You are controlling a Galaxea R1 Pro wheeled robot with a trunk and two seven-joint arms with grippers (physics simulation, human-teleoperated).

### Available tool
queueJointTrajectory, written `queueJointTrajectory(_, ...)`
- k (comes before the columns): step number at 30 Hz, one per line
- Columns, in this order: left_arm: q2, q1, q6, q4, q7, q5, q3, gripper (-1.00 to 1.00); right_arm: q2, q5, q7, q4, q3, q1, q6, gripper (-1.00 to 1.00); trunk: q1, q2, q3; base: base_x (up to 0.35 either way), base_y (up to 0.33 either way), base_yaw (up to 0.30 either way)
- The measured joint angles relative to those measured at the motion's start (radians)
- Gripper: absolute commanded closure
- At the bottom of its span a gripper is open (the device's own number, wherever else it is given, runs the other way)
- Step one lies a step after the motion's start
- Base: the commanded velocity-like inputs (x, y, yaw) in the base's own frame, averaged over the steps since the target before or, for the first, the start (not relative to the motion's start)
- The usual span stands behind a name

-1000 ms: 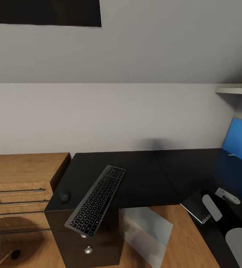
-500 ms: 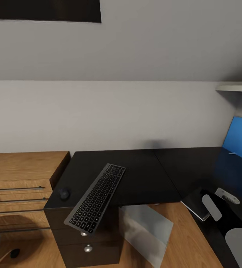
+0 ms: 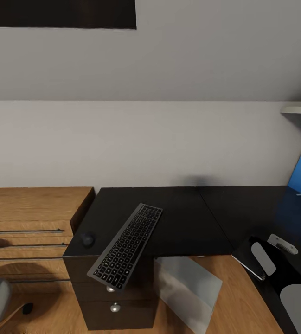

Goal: In the bedroom, organize the workspace by keeping the computer under the desk, ensuring the monitor is on the desk, placing the keyboard on the desk next to the monitor, placing the mouse on the desk next to the keyboard, moving the folder from the swivel chair onto the desk next to the mouse, stacking the notebook on top of the folder with the pen on top of the notebook, and positioning the swivel chair next to the desk.

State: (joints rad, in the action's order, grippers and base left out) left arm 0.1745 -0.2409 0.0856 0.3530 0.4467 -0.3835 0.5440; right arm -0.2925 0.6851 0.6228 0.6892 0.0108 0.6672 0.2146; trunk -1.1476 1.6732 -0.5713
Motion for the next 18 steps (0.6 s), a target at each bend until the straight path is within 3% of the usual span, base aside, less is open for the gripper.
queueJointTrajectory(18, 0.0, 0.0, 0.0, -0.001, -0.002, 0.001, 0.001, -1.0, 0.0, -0.002, 0.0, 0.0, 0.001, 0.0, 0.0, -1.0, 0.0, 0.0, 0.0, 0.0, 0.0, 0.207)
